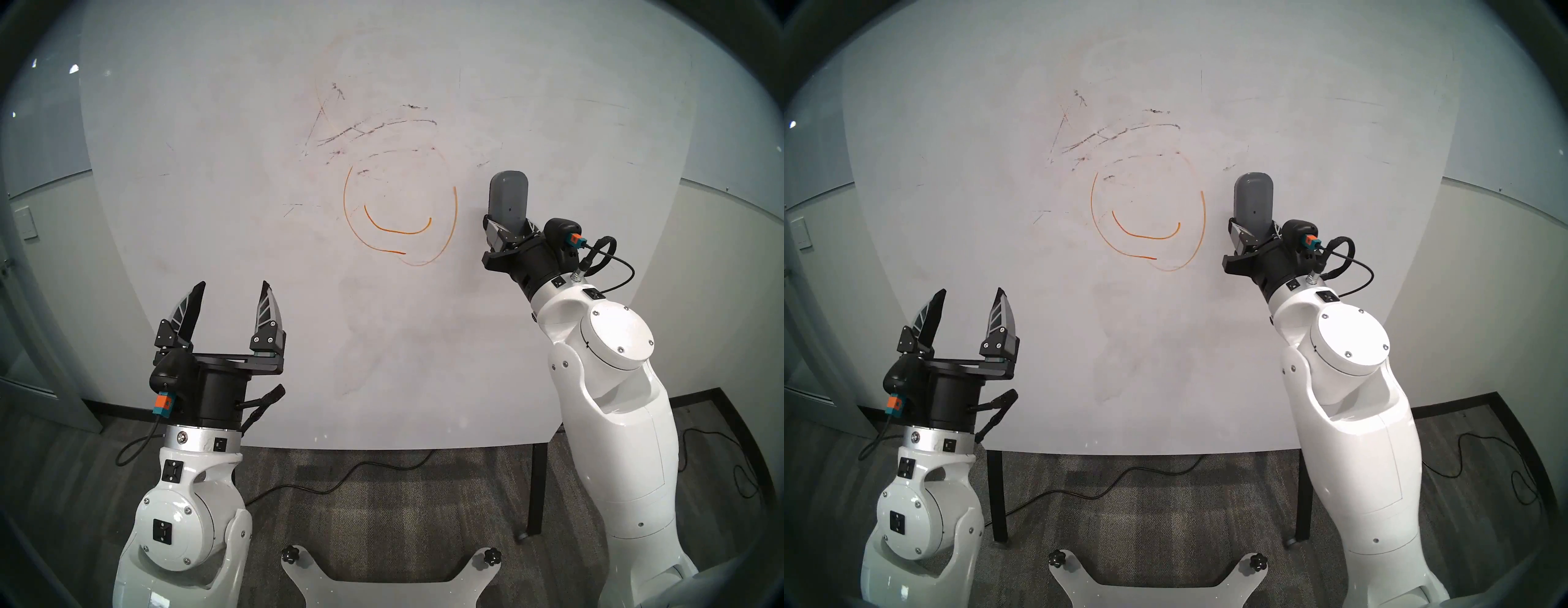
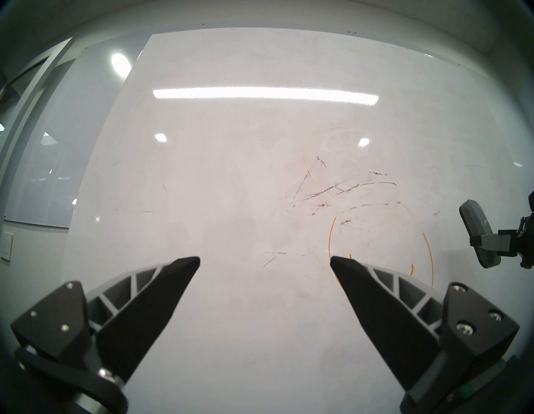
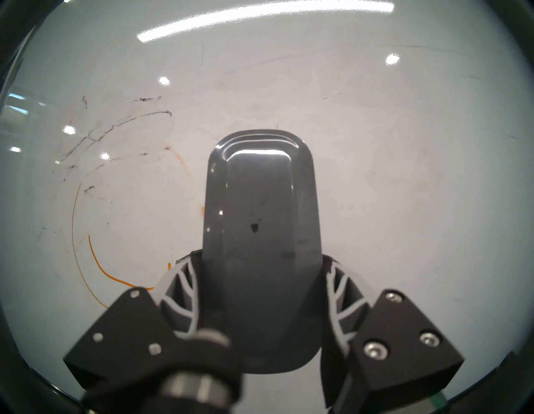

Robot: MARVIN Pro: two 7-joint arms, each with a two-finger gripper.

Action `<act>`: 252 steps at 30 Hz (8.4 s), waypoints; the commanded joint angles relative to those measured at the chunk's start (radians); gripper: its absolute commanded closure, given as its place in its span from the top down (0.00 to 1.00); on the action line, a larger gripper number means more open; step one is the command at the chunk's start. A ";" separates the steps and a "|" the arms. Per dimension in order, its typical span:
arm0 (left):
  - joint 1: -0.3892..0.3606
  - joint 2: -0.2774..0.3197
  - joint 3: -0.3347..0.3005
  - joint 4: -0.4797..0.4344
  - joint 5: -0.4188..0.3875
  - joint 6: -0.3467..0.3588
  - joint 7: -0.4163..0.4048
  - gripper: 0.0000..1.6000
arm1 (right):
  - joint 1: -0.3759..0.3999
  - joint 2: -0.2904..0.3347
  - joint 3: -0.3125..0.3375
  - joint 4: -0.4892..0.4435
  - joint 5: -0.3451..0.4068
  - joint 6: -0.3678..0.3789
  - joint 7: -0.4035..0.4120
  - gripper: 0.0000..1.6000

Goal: Erase all marks on the whiteboard with the eraser

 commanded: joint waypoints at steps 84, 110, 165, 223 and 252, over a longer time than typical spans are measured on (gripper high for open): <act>-0.002 0.001 -0.002 -0.023 -0.002 -0.003 -0.001 1.00 | 0.261 -0.175 -0.191 0.275 -0.164 -0.055 -0.153 0.00; -0.001 0.001 -0.002 -0.024 -0.002 -0.002 -0.001 1.00 | 0.233 -0.160 -0.187 0.248 -0.160 -0.065 -0.156 0.81; -0.001 0.001 -0.002 -0.024 -0.002 -0.002 -0.001 1.00 | 0.143 -0.135 -0.159 0.112 -0.140 -0.022 -0.139 1.00; -0.001 0.001 -0.002 -0.024 -0.003 -0.002 -0.001 1.00 | 0.179 -0.197 -0.220 0.216 -0.221 -0.025 -0.281 0.00; -0.001 0.001 -0.002 -0.024 -0.003 -0.002 -0.001 1.00 | 0.136 -0.187 -0.247 0.218 -0.254 -0.054 -0.275 0.00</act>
